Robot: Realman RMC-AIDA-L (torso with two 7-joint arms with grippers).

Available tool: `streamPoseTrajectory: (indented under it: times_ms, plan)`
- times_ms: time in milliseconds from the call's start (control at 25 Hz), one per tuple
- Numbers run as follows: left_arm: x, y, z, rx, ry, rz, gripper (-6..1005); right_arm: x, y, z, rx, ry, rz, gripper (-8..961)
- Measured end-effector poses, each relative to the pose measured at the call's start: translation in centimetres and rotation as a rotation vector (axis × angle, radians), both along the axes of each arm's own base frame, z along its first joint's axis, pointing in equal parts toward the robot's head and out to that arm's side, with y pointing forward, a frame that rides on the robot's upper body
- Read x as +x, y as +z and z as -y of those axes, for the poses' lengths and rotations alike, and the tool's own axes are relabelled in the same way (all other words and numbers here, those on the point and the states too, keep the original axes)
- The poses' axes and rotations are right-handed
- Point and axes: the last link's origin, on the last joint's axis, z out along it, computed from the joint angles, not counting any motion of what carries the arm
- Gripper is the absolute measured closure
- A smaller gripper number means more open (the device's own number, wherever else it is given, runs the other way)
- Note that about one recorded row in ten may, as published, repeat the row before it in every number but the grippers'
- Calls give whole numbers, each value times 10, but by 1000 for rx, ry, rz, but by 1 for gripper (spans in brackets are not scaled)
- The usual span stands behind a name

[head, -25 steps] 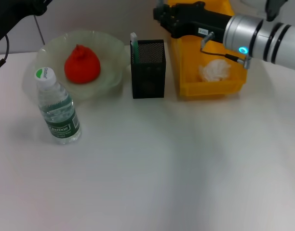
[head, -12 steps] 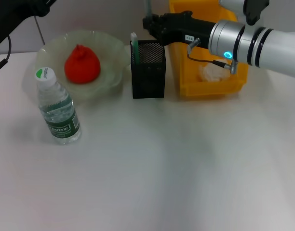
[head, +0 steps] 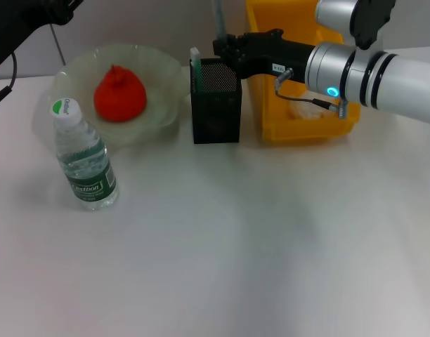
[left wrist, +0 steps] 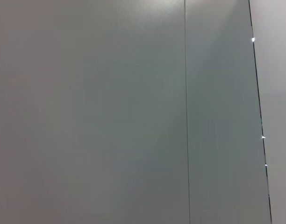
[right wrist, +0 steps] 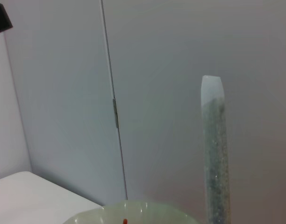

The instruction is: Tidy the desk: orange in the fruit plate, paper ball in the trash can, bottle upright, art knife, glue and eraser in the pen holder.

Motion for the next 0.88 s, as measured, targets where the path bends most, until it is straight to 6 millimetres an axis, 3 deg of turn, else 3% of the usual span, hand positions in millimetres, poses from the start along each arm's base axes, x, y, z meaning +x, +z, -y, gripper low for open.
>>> streamPoseTrajectory:
  times_ms: [880]
  plan:
    - [-2,1,1,7,-2,-7,405,-2,-3,-4,26,6,40,790]
